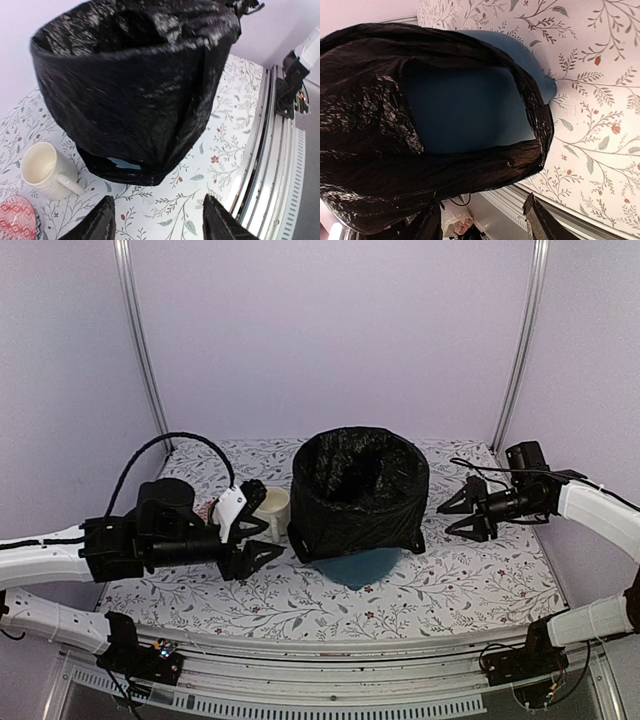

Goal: Put the trash bags into the trash bin

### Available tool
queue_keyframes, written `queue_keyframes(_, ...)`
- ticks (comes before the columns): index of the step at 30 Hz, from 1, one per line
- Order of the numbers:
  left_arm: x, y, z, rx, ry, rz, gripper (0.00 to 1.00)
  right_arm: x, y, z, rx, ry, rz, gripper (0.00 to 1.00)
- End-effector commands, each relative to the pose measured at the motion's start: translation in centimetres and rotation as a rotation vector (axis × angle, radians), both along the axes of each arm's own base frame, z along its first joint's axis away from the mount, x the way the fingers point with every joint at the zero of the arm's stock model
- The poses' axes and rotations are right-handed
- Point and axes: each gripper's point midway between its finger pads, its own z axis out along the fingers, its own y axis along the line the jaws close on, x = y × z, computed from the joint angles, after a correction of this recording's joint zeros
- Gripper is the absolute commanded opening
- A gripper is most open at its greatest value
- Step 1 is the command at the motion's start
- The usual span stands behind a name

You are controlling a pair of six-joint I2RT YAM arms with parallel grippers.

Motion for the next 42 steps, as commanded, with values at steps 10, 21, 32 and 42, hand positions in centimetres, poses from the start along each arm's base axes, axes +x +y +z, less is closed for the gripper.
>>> queue_keyframes(10, 12.0, 5.0, 6.7, -0.206, 0.105, 0.428, 0.60, 8.3, -1.2, 12.4, -0.115, -0.380, -0.019, 0.58)
queue_keyframes(21, 17.9, -0.5, 6.5, -0.328, 0.213, 0.373, 0.52, 11.5, 3.7, 15.3, -0.053, -0.507, 0.082, 0.46)
queue_keyframes(32, 13.4, -6.9, 5.7, -0.281, 0.190, 0.138, 0.52, 10.0, 4.1, 13.5, -0.079, -0.481, 0.112, 0.43)
queue_keyframes(42, 11.6, -3.1, 5.6, -0.144, 0.220, 0.259, 0.57, 10.0, 1.4, 14.4, -0.109, -0.501, 0.036, 0.44)
